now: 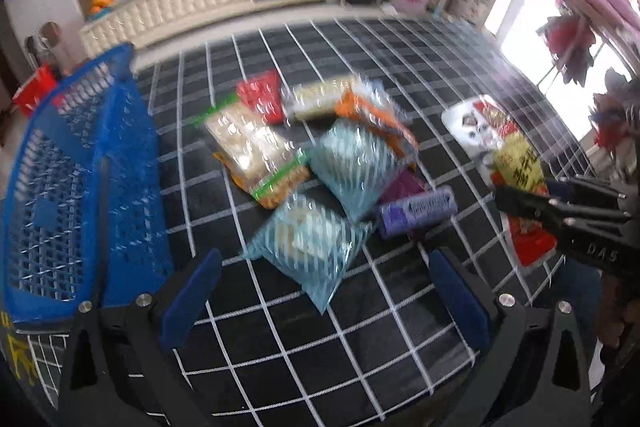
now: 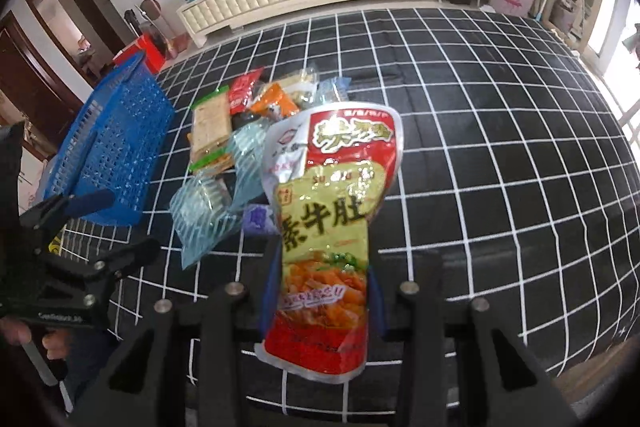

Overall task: Organize snacks
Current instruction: 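Lift the red-and-yellow pouch with the right gripper while the left gripper grasps a light-blue striped bag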

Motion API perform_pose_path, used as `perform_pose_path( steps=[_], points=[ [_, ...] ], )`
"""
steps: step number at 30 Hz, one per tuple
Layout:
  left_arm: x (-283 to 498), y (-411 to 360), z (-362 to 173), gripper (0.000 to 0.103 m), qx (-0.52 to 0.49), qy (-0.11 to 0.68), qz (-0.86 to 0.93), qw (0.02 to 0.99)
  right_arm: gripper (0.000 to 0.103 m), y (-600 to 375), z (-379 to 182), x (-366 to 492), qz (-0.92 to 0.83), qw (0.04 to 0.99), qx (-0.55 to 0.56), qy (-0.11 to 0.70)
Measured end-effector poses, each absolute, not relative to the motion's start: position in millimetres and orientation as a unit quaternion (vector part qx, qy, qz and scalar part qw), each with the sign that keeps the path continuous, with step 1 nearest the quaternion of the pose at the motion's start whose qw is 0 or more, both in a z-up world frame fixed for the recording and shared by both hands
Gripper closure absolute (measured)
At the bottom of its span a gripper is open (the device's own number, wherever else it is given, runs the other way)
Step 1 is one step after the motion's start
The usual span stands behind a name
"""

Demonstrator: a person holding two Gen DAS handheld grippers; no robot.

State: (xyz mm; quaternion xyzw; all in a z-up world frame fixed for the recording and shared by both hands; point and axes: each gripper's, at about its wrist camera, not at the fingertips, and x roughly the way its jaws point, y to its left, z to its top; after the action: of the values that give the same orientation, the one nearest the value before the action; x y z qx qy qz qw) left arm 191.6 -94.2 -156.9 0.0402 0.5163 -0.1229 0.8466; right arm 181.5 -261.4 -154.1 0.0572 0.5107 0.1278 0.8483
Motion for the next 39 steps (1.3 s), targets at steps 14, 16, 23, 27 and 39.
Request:
perform_pose_path(
  steps=[14,16,23,27,39],
  points=[
    [229.8,-84.1,-204.1,0.021,-0.031,0.585,-0.091,0.805,0.061,-252.2,-177.0,191.3,0.117,0.852,0.043,0.509],
    [237.9,-78.1,-215.4,0.022,-0.061,0.597,-0.070,0.797,0.061,-254.0,-179.4,193.2,0.118,0.851,0.044,0.509],
    [252.6,-66.7,-229.8,0.023,-0.145,0.598,-0.044,0.787,0.061,-261.8,-185.3,198.0,0.119,0.852,0.049,0.507],
    [263.0,-67.6,-238.6,0.023,-0.151,0.608,-0.023,0.779,0.061,-264.1,-187.7,198.2,0.122,0.852,0.053,0.507],
    [281.1,-93.7,-250.5,0.023,-0.082,0.618,0.016,0.782,0.061,-268.8,-187.6,195.3,0.123,0.849,0.059,0.511]
  ],
)
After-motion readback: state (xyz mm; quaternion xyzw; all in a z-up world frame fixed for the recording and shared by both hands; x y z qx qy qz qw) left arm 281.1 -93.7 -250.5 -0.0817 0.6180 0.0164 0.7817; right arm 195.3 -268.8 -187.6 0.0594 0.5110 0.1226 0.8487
